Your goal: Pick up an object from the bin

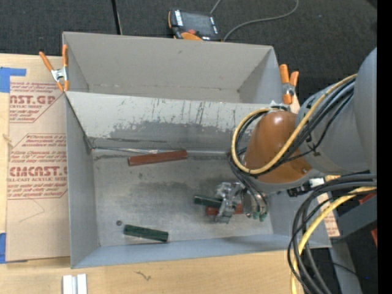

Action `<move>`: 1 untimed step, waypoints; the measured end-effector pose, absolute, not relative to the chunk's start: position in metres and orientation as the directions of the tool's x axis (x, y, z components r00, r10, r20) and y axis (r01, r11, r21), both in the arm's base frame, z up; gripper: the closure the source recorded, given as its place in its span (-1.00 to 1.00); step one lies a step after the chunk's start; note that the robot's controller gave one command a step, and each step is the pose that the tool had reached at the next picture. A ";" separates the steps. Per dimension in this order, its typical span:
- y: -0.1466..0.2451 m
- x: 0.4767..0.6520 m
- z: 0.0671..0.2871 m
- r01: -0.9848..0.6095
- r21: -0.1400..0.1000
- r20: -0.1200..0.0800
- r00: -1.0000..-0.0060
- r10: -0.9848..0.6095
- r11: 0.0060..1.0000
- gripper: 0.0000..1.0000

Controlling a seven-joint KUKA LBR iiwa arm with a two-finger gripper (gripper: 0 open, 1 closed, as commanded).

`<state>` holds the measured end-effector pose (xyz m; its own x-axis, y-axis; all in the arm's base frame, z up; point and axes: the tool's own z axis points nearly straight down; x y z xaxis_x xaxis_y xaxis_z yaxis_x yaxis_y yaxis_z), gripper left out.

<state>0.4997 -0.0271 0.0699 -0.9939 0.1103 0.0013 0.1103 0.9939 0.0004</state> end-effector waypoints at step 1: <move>0.002 0.541 0.213 0.051 0.001 -0.011 -0.999 0.051 0.999 1.00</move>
Offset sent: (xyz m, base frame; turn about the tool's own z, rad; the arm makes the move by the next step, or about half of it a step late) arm 0.0389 0.0281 0.1382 -0.0575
